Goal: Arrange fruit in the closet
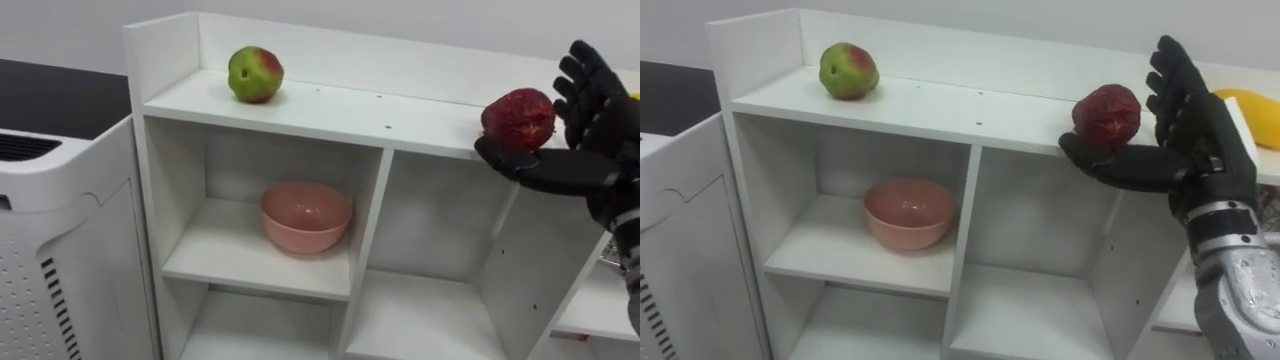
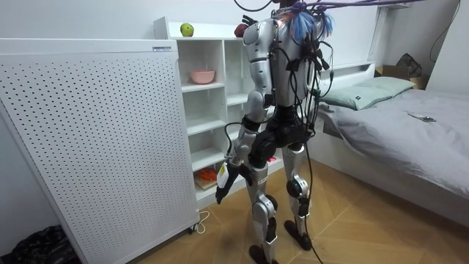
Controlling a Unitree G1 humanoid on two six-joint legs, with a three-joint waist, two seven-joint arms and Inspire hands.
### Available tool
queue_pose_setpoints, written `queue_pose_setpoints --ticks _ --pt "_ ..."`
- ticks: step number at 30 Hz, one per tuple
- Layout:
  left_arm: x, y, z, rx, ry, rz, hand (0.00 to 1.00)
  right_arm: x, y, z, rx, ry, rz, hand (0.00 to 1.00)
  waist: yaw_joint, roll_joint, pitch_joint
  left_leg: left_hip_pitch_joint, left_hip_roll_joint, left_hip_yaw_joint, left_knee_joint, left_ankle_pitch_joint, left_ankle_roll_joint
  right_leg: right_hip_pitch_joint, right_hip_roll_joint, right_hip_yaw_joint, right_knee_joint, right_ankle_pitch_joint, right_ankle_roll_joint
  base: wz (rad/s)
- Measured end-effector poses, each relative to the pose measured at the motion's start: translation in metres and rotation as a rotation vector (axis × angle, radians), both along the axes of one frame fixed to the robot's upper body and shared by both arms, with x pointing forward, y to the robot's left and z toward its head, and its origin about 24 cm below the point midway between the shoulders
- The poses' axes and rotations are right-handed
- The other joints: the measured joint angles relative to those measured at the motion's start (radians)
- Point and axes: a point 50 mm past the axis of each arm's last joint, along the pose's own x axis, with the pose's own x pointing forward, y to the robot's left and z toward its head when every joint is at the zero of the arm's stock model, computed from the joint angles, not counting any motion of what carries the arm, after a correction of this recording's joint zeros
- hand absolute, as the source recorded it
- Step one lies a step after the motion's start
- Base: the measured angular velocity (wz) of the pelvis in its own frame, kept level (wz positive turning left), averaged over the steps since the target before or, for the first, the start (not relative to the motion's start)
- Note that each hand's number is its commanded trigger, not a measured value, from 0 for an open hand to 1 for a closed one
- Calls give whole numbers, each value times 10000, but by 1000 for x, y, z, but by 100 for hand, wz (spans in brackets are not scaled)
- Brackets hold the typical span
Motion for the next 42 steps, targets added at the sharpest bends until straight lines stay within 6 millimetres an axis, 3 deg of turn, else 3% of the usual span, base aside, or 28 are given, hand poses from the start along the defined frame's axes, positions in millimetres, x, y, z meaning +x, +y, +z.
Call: queue_pose_setpoints --ticks 10,19,28,30,34,37,42 --pt "2 10 3 276 -39 -84 0 3 0 -8 194 375 560 100 -40 -153 -37 -1 0 -4 87 -1 -1 78 -10 -24 8 1 -1 0" --pt "5 10 3 285 -96 -113 0 3 1 -8 423 353 691 100 -26 -132 -34 -6 1 -3 146 -2 -2 105 -10 -18 14 5 -8 0" --pt "8 8 3 267 -103 -332 0 4 6 -8 373 324 868 100 -16 31 -120 -1 1 54 191 -2 -2 88 -13 42 16 12 -19 -1" --pt "7 8 3 280 -77 -342 0 4 17 -7 463 306 1451 100 4 103 -151 -30 12 134 185 -2 -2 -25 -12 93 33 25 -40 -12" --pt "11 9 3 275 -162 -298 0 1 33 -4 564 315 2533 100 -34 183 -121 -33 13 143 190 -2 -2 -35 -10 113 35 36 -52 -2" --pt "11 9 4 297 -110 -491 0 -9 49 2 758 -33 3771 100 -7 232 -133 -71 12 121 190 -2 -2 -58 -10 107 36 38 -53 0" --pt "6 9 3 313 37 -454 0 -25 73 -7 644 272 5736 100 28 282 -113 -60 12 122 188 -2 -2 -56 -8 119 29 38 -53 0"
